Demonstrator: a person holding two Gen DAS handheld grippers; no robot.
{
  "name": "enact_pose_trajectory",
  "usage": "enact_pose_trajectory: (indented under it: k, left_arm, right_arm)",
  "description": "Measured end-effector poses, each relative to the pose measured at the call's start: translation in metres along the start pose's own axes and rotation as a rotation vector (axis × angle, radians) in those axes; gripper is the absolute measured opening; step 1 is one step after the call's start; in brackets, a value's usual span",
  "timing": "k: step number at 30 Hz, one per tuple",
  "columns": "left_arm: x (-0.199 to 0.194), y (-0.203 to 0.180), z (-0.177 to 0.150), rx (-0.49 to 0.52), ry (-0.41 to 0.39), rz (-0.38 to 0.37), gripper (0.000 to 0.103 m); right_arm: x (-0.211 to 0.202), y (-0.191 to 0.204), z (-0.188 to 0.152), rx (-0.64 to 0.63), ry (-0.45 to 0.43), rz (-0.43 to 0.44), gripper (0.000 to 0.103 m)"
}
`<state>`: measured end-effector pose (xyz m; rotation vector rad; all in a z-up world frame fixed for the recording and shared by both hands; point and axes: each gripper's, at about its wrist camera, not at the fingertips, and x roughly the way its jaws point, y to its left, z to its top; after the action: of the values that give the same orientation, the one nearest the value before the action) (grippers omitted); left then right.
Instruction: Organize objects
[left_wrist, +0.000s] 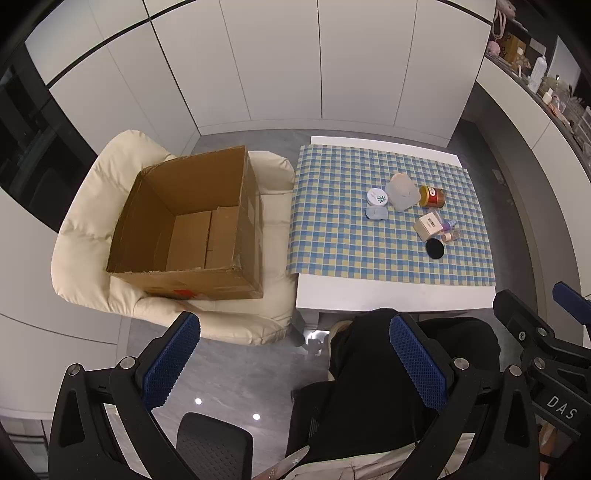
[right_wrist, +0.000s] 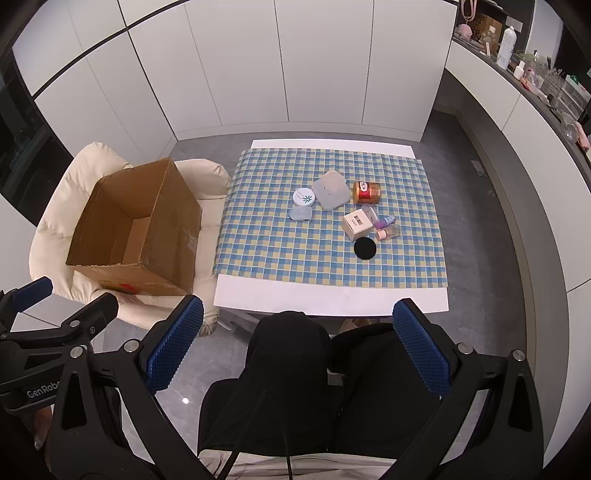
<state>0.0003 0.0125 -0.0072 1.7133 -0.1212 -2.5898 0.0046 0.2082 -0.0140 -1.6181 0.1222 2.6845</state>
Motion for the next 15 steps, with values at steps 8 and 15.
enact_pose_trajectory:
  k: [8,15]
  left_arm:
    - [0.0004,0.0005,0.0025,-0.013,0.013,-0.013,0.103]
    - [0.0006,-0.0018,0.0026,-0.009,0.010,0.010,0.103]
  right_arm:
    - [0.0021,-0.0015,0.0015,-0.001,0.012,0.004,0.103]
    - [0.0048,-0.0024,0.0001,-0.005,0.009,0.008,0.103]
